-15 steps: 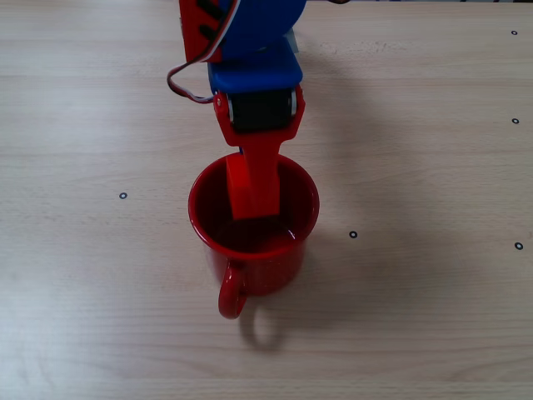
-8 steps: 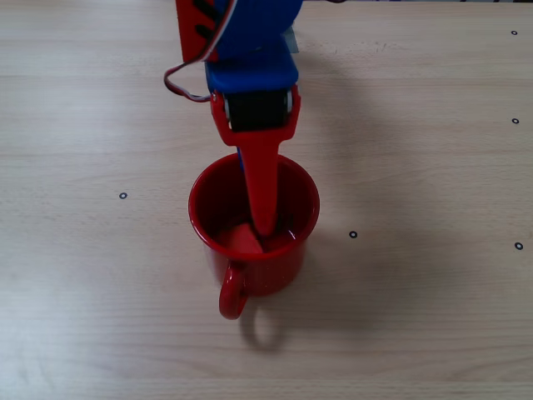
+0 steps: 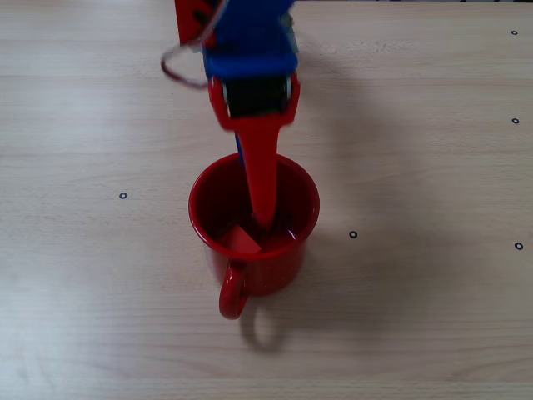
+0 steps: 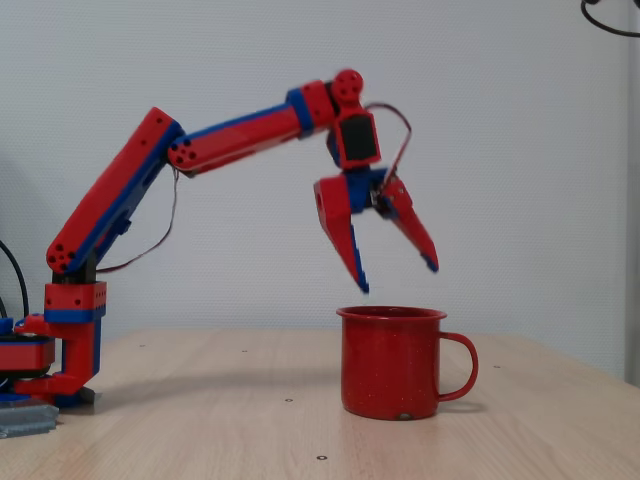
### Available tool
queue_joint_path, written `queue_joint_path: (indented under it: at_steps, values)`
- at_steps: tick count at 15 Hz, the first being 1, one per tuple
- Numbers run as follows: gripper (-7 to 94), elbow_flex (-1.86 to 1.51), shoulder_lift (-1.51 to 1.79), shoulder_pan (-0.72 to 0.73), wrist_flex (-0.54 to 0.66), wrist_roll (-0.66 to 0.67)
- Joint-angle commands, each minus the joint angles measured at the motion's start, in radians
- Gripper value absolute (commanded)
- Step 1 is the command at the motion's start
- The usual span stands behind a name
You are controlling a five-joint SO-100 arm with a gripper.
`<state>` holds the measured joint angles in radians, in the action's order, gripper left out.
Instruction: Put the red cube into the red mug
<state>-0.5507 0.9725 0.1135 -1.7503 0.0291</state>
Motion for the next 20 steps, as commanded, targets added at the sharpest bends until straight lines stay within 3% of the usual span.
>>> queue_joint_path:
  at_steps: [1,3,4,12,20]
  values:
    - [24,0.017,0.175,-0.003,-0.006,0.055]
    - [5,0.020,0.221,-0.015,0.005,0.037]
    - [0,0.020,0.252,-0.021,0.006,0.018]
    - [0,-0.202,0.733,-0.058,-0.015,0.038]
    - [0,-1.239,1.612,-0.117,0.291,0.084]
